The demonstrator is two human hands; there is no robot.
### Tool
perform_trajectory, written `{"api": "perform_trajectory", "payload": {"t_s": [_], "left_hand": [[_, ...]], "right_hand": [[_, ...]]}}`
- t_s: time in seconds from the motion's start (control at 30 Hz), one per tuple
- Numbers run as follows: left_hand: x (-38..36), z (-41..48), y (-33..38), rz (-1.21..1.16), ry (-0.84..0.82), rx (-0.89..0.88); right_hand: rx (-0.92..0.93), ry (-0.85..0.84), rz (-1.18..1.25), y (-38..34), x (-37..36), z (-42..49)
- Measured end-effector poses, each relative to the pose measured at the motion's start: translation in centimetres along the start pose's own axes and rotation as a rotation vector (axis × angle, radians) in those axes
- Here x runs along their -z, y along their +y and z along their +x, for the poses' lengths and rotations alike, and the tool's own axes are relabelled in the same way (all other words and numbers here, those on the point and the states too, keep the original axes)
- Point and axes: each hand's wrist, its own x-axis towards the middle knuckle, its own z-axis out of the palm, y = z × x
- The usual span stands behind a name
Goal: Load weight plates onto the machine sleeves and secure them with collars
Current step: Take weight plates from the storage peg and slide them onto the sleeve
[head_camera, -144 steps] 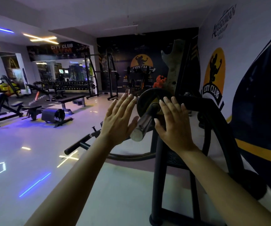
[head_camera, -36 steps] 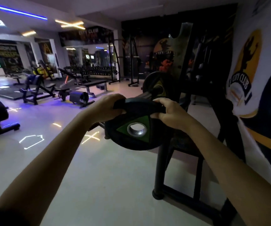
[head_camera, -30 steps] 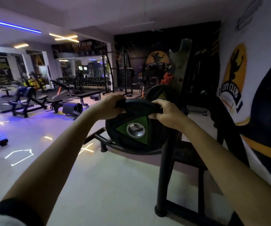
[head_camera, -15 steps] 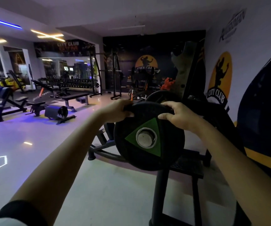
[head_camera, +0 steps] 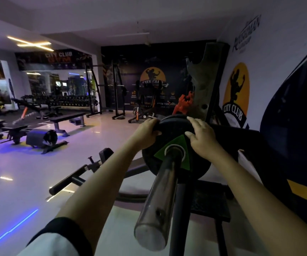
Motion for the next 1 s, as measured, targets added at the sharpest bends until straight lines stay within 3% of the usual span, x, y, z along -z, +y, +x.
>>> {"api": "perform_trajectory", "payload": {"t_s": [0.13,0.27,0.6,0.77,1.0], "left_hand": [[-5.3,1.1,-2.6,0.211,0.277,-0.158],[-7.4,2.8,-3.4,0.385,0.442,-0.238],[-5.7,1.8,-3.6,0.434,0.453,-0.301],[-1.7,-2.6,-2.0,0.443,0.512,-0.358],[5.5,-14.1,0.9,0.419,0.581,-0.395]], "right_hand": [[0.092,0.292,-0.320,2.8,-4.4,0.6],[0.105,0.399,-0.480,4.8,-6.3,2.2],[0.150,0.460,-0.424,2.4,-4.6,0.7],[0.290,0.548,-0.438,-3.6,-1.2,-3.0],[0.283,0.545,-0.495,-13.6,3.3,-12.1]]}}
